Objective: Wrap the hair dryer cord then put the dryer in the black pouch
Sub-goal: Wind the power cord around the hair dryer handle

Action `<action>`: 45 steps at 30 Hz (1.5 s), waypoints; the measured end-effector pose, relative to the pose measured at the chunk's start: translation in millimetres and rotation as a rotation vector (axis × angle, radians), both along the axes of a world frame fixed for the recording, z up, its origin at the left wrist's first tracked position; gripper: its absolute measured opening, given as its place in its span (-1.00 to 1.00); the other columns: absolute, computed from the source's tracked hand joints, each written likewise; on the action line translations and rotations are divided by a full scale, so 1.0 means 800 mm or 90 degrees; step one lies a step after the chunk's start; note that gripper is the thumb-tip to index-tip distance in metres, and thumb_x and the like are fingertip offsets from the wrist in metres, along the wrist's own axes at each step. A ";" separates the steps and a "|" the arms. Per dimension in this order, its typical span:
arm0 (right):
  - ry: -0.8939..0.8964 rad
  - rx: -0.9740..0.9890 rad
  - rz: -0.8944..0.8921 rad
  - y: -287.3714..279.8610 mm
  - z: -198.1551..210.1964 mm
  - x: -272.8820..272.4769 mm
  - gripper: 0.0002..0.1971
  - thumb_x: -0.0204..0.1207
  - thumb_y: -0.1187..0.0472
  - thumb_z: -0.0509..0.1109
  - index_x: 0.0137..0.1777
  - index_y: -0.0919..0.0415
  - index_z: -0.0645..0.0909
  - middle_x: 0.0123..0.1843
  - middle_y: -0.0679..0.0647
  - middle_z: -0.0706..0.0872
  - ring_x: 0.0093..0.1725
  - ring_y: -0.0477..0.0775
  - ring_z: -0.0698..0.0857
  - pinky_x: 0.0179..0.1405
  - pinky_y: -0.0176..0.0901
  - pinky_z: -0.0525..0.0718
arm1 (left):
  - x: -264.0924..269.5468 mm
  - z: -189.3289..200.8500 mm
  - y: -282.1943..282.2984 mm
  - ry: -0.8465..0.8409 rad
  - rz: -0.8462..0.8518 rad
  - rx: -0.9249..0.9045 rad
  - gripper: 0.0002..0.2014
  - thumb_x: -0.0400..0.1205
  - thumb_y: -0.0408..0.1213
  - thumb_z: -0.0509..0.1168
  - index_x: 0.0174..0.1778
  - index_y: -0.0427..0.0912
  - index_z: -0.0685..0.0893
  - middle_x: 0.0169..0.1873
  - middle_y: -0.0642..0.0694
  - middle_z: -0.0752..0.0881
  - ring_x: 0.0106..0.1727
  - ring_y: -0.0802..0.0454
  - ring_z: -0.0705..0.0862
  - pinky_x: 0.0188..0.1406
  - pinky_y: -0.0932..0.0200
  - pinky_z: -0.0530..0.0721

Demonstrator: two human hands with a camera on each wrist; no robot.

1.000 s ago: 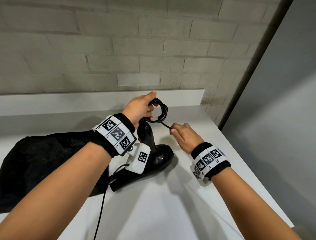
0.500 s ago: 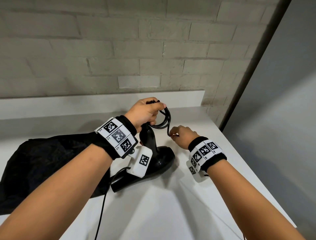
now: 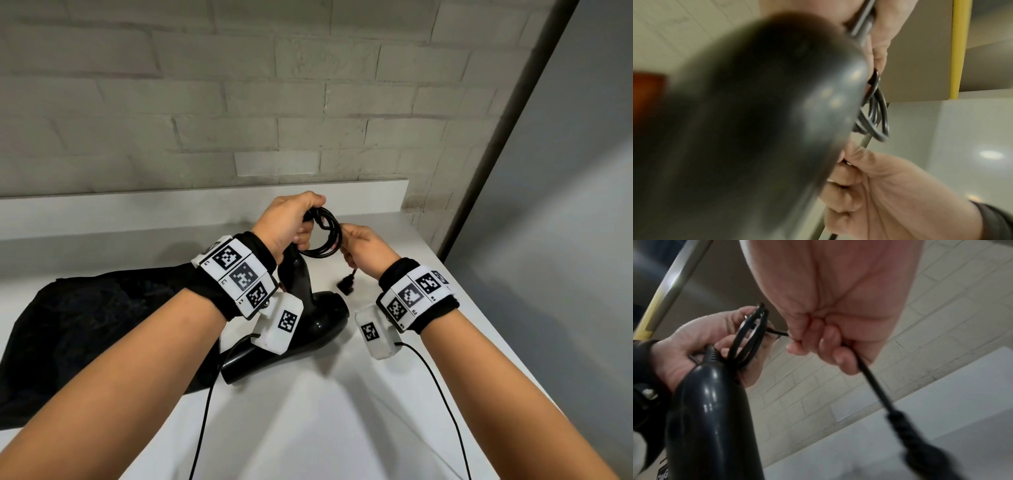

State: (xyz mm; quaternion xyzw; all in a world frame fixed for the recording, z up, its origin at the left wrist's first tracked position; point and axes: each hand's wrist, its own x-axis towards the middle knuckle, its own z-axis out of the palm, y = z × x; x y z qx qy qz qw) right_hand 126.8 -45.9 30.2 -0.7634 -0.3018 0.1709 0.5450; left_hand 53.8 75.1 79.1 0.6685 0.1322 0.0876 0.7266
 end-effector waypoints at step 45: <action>-0.516 -0.094 -0.127 -0.004 0.004 -0.056 -0.59 0.58 0.37 0.08 0.43 0.29 0.38 0.03 0.36 0.65 0.02 0.33 0.62 0.03 0.06 0.61 | 0.005 -0.003 0.011 -0.017 0.011 0.039 -0.67 0.62 -0.28 0.22 -0.48 -0.15 0.39 -0.82 0.13 0.27 -0.78 0.18 0.17 -0.72 0.37 0.18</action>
